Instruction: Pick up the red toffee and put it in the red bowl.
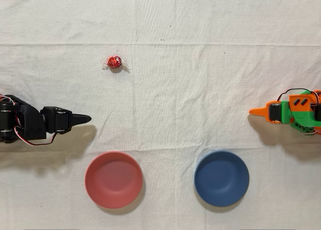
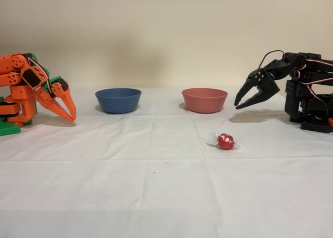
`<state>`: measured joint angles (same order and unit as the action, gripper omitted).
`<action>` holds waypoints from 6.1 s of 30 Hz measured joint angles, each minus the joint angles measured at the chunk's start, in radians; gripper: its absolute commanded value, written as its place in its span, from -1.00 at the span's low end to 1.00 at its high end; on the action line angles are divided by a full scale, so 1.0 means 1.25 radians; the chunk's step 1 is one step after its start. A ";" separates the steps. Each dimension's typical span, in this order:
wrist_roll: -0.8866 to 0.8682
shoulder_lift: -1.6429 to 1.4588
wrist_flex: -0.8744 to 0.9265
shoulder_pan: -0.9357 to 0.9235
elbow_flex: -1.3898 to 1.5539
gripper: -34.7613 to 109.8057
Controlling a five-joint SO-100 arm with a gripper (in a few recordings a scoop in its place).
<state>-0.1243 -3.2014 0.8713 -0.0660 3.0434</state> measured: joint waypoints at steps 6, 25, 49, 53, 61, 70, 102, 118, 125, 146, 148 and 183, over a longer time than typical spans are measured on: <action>0.000 0.000 0.000 0.000 0.000 -0.51; 0.000 0.000 0.000 0.000 0.000 -0.51; 0.000 0.000 0.000 0.000 0.000 -0.51; 0.000 0.000 0.000 0.000 0.000 -0.51; 0.000 0.000 0.000 0.000 0.000 -0.51; 0.000 0.000 0.000 0.000 0.000 -0.51; 0.296 0.547 0.287 0.012 -0.675 -0.51; 0.236 0.805 0.450 0.194 -1.014 -0.51; 0.184 0.904 0.444 0.282 -1.063 -0.51; 0.107 1.176 0.296 0.380 -1.100 -0.51; 0.104 1.206 0.309 0.396 -1.129 -0.51; 0.324 1.433 0.301 0.468 -1.298 -0.51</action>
<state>0.2807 -1.4097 1.2471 0.5185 1.4205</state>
